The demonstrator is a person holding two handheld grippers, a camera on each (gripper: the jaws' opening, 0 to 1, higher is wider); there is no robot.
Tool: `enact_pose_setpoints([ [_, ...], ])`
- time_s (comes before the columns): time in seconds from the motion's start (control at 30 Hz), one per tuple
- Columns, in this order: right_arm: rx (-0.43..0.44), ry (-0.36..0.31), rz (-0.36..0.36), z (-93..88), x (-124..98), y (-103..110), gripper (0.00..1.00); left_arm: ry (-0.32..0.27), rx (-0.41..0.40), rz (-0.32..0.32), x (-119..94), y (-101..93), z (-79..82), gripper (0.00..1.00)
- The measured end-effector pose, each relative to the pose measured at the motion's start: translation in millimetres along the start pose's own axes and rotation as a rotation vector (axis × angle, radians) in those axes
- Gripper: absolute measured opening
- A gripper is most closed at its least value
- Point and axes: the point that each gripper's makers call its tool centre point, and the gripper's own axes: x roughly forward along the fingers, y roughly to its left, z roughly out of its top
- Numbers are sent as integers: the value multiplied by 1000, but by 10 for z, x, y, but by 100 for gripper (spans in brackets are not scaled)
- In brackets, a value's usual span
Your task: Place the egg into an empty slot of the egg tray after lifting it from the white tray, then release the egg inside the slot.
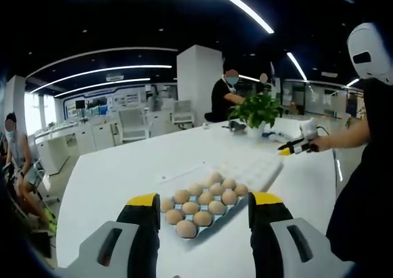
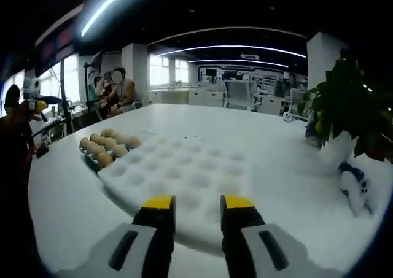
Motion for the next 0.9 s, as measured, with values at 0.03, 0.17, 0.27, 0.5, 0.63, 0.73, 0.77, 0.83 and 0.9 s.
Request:
enact_pose_setpoints([
  [0.03,6,-26,-17,31,-42,5,29,1,1,0,-4,-1,-2,58],
  [0.17,-4,-73,-62,46,-347,120,29,-5,0,3,-84,-76,-22,58],
  [0.27,6,-125,-100,133,-545,174,29,-9,-3,4,-138,-137,-43,58],
  [0.5,-41,-225,-167,443,-917,366,30,-16,-14,6,-213,-232,-85,58],
  [0.63,-62,-268,-190,559,-1005,479,32,-19,-23,8,-235,-261,-109,58],
  [0.73,-63,-289,-202,613,-1058,575,32,-19,-31,8,-238,-278,-116,58],
  [0.77,-59,-295,-205,639,-1071,579,32,-21,-34,7,-231,-282,-110,58],
  [0.83,-69,-305,-226,711,-1051,510,32,-20,-39,9,-213,-274,-100,58],
  [0.9,-77,-311,-240,727,-1066,530,34,-21,-44,7,-196,-272,-90,58],
])
